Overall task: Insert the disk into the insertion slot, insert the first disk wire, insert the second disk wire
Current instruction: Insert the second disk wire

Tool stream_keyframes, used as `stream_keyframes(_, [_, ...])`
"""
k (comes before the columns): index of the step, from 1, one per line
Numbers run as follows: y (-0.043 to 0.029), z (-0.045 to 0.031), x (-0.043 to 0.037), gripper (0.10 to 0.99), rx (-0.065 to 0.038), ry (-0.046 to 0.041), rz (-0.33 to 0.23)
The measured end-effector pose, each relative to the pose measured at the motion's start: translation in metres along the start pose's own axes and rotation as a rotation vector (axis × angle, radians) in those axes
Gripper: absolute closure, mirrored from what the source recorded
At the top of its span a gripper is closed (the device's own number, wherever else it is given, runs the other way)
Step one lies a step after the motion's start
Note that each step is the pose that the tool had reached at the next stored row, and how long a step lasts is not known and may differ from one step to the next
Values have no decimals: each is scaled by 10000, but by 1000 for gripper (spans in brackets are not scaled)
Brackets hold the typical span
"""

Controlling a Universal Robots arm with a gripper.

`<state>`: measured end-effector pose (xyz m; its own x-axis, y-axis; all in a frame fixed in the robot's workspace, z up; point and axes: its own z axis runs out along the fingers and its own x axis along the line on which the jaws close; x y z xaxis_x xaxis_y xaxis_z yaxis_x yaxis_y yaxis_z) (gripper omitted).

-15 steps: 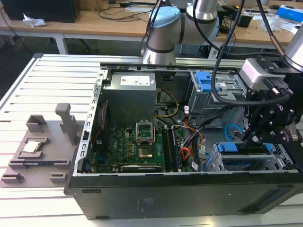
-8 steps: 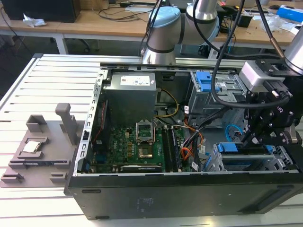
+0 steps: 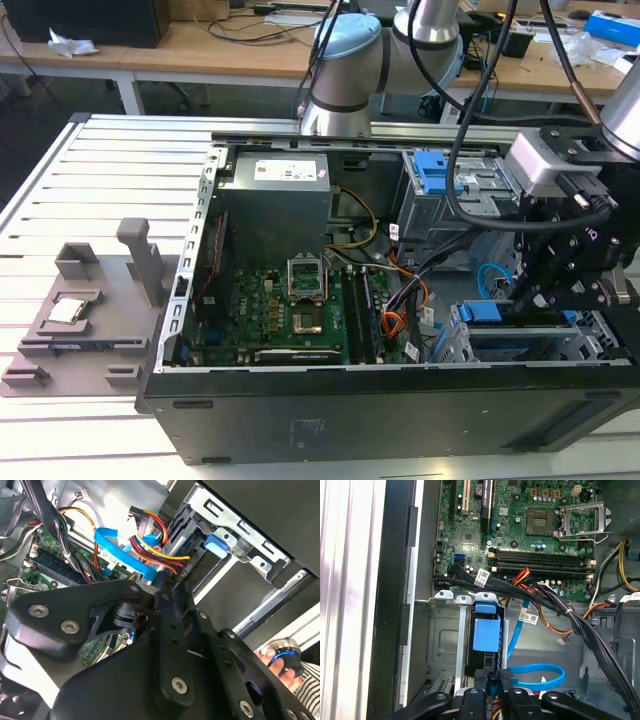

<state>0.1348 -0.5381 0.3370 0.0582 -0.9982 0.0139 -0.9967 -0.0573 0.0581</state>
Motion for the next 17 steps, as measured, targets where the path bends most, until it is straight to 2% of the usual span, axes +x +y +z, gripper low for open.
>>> stream_keyframes(1, [4,-66,1,851,4,-3,0])
stream_keyframes(3, [15,-262,-9,851,33,2,1])
stream_keyframes(4, [19,-329,-12,929,45,6,1])
stream_keyframes(5, [26,-431,-17,980,64,5,2])
stream_keyframes(7, [34,-563,-18,980,91,6,2])
stream_keyframes(9, [36,-599,-17,980,95,7,2])
stream_keyframes(17, [36,-604,-17,980,95,7,2])
